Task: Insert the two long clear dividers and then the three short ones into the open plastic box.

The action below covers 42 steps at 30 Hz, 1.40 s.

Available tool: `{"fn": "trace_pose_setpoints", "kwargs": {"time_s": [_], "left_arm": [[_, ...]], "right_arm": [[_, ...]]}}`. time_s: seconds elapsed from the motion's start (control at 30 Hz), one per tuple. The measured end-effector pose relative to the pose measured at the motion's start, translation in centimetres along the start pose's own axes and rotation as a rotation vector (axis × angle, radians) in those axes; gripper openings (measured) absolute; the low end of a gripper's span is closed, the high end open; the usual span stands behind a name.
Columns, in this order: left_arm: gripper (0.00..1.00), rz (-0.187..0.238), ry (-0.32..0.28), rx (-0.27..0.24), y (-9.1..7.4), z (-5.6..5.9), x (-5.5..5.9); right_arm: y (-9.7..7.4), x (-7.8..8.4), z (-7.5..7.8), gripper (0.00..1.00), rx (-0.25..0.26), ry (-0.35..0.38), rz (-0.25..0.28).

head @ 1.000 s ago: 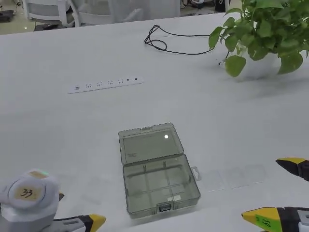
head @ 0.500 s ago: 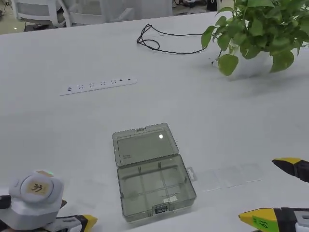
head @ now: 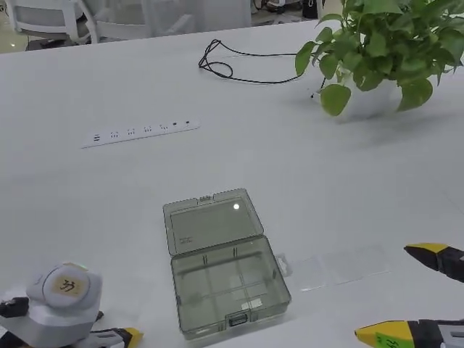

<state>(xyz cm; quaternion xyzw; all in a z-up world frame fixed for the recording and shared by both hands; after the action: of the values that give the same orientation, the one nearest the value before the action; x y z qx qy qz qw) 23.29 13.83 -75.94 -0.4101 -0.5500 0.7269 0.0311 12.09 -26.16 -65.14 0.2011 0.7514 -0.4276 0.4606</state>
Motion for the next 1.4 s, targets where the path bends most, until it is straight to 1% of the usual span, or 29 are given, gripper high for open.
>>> {"fn": "trace_pose_setpoints", "kwargs": {"time_s": [0.07,0.2,0.3,0.37,0.53,0.77,0.9,0.93,0.97,1.0,1.03,1.1,1.4], "left_arm": [[0.43,-0.002,-0.001,-0.002,-0.1,0.1,0.0],[0.39,-0.007,-0.002,-0.021,-0.1,-0.2,0.0],[0.36,-0.014,0.022,-0.037,0.0,-0.2,0.0],[0.34,-0.016,0.040,-0.048,0.0,-0.1,0.0],[0.33,-0.013,0.024,-0.050,0.0,-0.2,0.0],[0.32,-0.028,0.019,-0.054,0.0,-0.2,-0.2],[0.32,-0.016,0.003,-0.054,-0.1,-0.3,-0.1],[0.30,0.013,-0.025,-0.049,-0.2,-0.3,-0.2],[0.30,-0.003,-0.030,-0.048,-0.3,-0.4,-0.1],[0.30,-0.011,-0.009,-0.049,-0.2,-0.3,0.1],[0.30,-0.001,-0.008,-0.048,-0.2,-0.3,0.0],[0.30,-0.003,-0.021,-0.049,-0.2,-0.4,0.1],[0.30,-0.001,-0.030,-0.049,-0.2,-0.3,0.1]], "right_arm": [[0.0,0.0,0.0,1.00,0.001,0.000,0.000],[0.1,0.0,-0.2,1.00,-0.002,-0.004,-0.003],[0.3,-0.2,-0.4,1.00,-0.007,-0.004,0.005],[0.5,-0.2,-0.5,1.00,-0.010,-0.008,0.000],[0.7,-0.2,-0.7,1.00,-0.014,-0.012,-0.003],[1.3,-0.2,-1.0,1.00,-0.028,-0.021,-0.008],[1.6,-0.3,-1.2,1.00,-0.037,-0.023,-0.005],[1.7,-0.4,-1.2,1.00,-0.040,-0.025,-0.006],[1.8,-0.4,-1.2,1.00,-0.043,-0.026,-0.008],[1.9,-0.4,-1.3,1.00,-0.046,-0.028,-0.005],[2.0,-0.4,-1.3,1.00,-0.049,-0.026,-0.006],[2.2,-0.5,-1.3,1.00,-0.053,-0.028,-0.006],[2.5,-0.7,-1.4,1.00,-0.065,-0.032,-0.008]]}}
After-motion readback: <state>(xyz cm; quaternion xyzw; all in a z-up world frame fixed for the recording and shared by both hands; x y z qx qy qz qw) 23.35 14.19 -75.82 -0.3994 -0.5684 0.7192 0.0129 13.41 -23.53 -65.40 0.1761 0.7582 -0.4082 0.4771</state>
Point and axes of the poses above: the centre of the closed fingertips' face, and the gripper's own axes: y roughly forward along the fingers, z roughly to its right, x roughly out of its underside, the point moved 10 cm from there along -y, roughly backward along the fingers, and after that the axes turned 6 degrees about z, right-handed, at the moved point
